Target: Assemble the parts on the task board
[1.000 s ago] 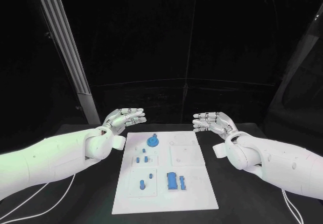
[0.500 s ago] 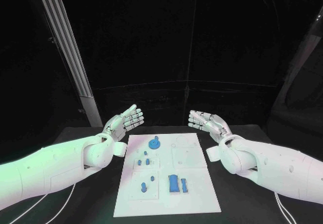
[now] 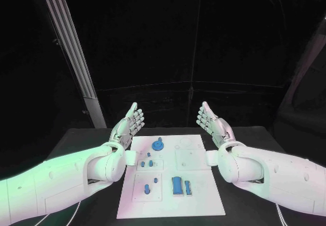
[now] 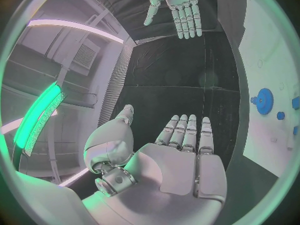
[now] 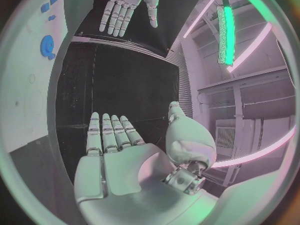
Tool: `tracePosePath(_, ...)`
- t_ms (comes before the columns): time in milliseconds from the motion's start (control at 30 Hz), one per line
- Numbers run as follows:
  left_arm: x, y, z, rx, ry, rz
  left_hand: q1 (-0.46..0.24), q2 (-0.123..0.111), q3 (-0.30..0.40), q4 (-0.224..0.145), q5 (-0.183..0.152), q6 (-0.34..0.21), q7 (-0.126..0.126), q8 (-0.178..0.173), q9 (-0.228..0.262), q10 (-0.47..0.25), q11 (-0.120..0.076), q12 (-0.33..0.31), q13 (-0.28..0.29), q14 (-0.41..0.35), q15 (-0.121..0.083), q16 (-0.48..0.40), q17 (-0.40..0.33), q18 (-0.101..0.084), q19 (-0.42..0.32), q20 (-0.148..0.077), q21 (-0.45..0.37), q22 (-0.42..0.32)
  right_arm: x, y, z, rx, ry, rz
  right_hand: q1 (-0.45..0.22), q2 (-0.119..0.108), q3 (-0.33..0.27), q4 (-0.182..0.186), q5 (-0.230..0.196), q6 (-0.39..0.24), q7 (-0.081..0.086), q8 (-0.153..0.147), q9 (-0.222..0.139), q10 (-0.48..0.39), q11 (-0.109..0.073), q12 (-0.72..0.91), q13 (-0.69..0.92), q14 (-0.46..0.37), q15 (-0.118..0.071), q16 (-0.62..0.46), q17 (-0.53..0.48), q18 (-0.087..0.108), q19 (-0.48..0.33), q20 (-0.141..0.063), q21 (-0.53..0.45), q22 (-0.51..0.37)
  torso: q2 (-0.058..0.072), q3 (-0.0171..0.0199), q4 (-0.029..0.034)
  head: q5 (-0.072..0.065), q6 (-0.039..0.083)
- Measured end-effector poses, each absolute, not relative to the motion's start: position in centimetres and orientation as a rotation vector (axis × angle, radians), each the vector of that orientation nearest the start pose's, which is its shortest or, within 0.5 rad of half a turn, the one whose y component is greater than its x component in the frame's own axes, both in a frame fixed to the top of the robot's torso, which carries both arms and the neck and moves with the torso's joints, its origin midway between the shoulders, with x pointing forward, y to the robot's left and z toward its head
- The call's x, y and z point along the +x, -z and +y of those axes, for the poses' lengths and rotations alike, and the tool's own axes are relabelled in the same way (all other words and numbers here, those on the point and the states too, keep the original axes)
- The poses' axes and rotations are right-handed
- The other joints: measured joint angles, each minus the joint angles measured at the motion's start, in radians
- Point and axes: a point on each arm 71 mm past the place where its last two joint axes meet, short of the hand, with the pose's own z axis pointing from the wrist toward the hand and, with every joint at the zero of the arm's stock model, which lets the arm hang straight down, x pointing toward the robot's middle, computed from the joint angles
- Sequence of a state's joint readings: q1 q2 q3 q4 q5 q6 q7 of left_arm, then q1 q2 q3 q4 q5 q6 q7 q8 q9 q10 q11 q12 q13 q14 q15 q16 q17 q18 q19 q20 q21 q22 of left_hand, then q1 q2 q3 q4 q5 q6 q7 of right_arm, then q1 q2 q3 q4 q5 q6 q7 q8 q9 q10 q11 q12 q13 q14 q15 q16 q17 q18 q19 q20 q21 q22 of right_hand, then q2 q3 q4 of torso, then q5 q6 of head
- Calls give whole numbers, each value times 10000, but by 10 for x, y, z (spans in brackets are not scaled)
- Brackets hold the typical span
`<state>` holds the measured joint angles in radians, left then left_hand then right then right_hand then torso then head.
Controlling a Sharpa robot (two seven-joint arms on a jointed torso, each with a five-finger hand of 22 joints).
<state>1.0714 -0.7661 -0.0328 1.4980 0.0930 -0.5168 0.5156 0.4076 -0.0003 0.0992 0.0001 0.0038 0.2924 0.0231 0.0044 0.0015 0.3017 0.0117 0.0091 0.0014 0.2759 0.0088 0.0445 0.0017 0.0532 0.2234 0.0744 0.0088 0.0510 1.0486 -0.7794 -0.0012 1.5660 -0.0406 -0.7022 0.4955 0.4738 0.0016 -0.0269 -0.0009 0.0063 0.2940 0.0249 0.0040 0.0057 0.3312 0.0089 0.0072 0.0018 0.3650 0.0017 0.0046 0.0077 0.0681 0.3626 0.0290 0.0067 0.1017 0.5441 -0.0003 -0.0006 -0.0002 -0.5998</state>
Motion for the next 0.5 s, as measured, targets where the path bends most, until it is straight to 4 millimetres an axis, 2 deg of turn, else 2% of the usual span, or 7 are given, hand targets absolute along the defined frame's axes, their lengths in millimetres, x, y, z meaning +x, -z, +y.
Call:
tracePosePath(33,471,234,192,-12858,13969,12940,-157,2,-36,-1,0,-108,-35,0,-1,-116,-11,-17,-1,-110,-15,-73,0,-123,-95,-95,0,-75,462,225,-189,11818,-12778,12631,-192,-2,13,1,0,-115,-44,-1,-10,-127,-18,0,-2,-146,1,0,-11,-71,-150,-41,0,-40,0,0,1,0,0)
tracePosePath(67,469,233,191,-12823,13826,12877,-319,3,-152,-4,0,-229,-60,0,-3,-238,-28,-17,-2,-219,-28,-121,0,-162,-189,-189,0,-142,462,226,-189,11865,-12713,12594,-377,-6,54,12,0,-228,-77,-1,-13,-256,-32,0,-3,-287,-1,0,-22,-73,-283,-88,0,-104,0,0,1,0,0)
tracePosePath(100,468,232,190,-12788,13686,12815,-491,2,-283,-1,0,-346,-91,0,-3,-364,-46,-17,-2,-331,-41,-187,0,-164,-283,-283,-34,-205,462,226,-189,11906,-12660,12562,-584,-8,85,-3,0,-356,-105,-1,-13,-396,-35,0,-5,-456,-2,0,-32,-238,-442,-118,0,-231,0,1,2,0,0)
tracePosePath(133,466,231,190,-12754,13556,12759,-638,3,-388,-4,0,-455,-117,0,-3,-473,-50,-17,-2,-431,-41,-223,0,-163,-357,-357,-41,-255,462,226,-190,11941,-12614,12535,-748,-9,88,-1,0,-460,-130,-1,-20,-516,-51,0,-5,-575,-4,0,-38,-308,-576,-146,0,-343,0,1,3,0,0)
tracePosePath(200,464,229,189,-12681,13277,12637,-901,3,-554,-1,0,-646,-146,0,-3,-673,-67,-17,-2,-614,-57,-253,0,-318,-480,-480,-42,-324,462,226,-191,12009,-12523,12483,-1057,-9,151,13,0,-655,-157,-1,-29,-733,-55,0,-5,-820,-2,0,-42,-305,-807,-193,0,-526,0,2,5,-1,0)
tracePosePath(300,462,228,189,-12574,12938,12511,-1266,3,-718,-5,0,-901,-180,0,-3,-942,-89,-17,-2,-857,-69,-332,0,-319,-684,-588,-42,-398,462,226,-191,12079,-12430,12431,-1481,-13,153,10,0,-917,-200,-1,-36,-1031,-69,1,-5,-1145,-5,0,-53,-463,-1133,-235,0,-720,0,3,6,-1,0)
tracePosePath(500,461,227,191,-12436,12556,12376,-1908,3,-856,23,0,-1372,-207,0,-2,-1409,-110,-31,0,-1298,-86,-377,-2,-320,-1028,-705,-41,-463,462,227,-192,12159,-12327,12373,-2198,-12,206,11,0,-1370,-231,-1,-43,-1544,-81,-35,-4,-1702,-14,0,-58,-460,-1695,-270,0,-913,2,3,6,-1,0)
